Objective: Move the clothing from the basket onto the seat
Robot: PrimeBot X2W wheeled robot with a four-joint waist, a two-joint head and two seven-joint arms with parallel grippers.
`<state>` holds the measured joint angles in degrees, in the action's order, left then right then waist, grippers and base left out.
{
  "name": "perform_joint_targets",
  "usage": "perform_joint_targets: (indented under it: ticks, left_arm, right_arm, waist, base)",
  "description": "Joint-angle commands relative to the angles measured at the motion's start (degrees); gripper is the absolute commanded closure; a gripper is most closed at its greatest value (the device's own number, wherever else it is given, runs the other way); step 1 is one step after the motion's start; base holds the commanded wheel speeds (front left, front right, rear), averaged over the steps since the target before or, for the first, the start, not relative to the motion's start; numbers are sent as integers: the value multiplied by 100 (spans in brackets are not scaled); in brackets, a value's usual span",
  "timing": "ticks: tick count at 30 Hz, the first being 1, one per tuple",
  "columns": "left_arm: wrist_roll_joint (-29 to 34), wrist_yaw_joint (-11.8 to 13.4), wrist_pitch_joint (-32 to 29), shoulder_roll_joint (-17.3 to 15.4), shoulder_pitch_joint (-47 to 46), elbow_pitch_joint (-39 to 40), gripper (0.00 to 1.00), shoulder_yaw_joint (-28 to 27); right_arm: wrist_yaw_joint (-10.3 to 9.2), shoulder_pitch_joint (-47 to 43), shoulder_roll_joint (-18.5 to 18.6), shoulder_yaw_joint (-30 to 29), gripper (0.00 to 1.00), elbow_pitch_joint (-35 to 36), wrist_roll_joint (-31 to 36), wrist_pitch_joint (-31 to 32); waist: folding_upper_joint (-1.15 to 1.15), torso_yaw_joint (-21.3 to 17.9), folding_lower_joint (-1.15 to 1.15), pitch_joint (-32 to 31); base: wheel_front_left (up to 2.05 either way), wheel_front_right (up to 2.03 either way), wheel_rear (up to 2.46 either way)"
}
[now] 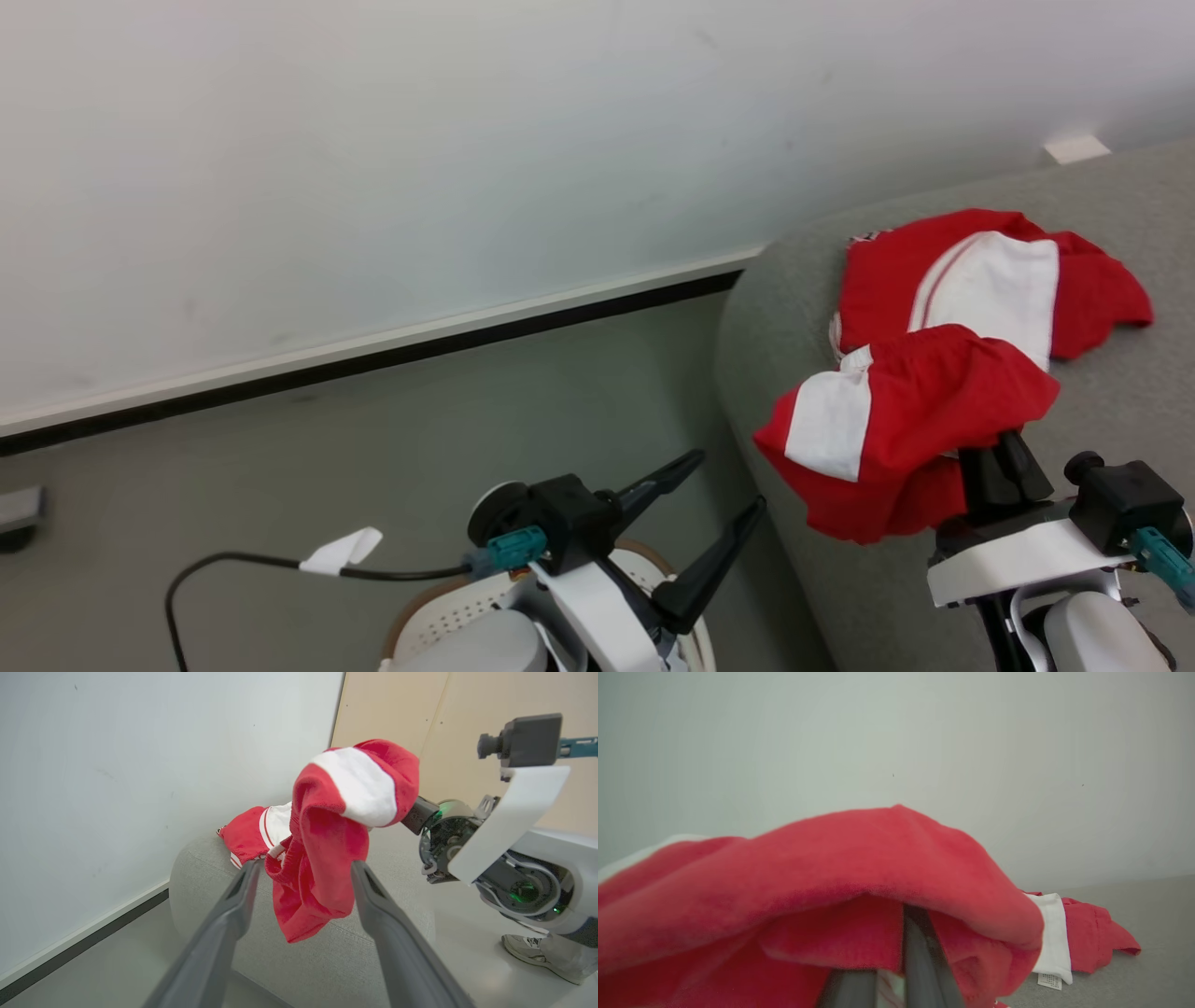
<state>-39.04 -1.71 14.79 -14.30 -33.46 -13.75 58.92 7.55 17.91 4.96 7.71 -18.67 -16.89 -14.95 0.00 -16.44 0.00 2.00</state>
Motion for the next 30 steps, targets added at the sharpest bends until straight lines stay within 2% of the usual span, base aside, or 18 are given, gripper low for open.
perform_joint_targets:
  ticks: [1,9,16,24,30]
  left_arm:
    - [99,13,35,-59,10,25,0,-44]
    - [282,46,34,-218,25,124,0,-233]
    - [418,43,34,-240,85,178,0,-338]
    - [518,-42,1,-316,-49,236,0,-332]
    - [579,-92,-169,-569,-245,462,0,-316]
  right_arm:
    - [-13,-96,14,-44,100,111,68,-16]
    - [-13,-312,-70,-310,100,579,191,-16]
    - [-13,-391,-133,-381,100,740,211,-17]
    - [-13,-74,-102,-515,100,814,207,-17]
    - [-13,749,339,-892,100,620,152,-16]
  waist:
    - [0,-276,0,130]
    - [0,-806,0,311]
    - [0,-1022,0,404]
    - [0,-965,0,742]
    - [0,-727,0,1382]
  base:
    - [0,0,0]
    - [0,0,0]
    - [0,0,0]
    - [0,0,0]
    - [0,0,0]
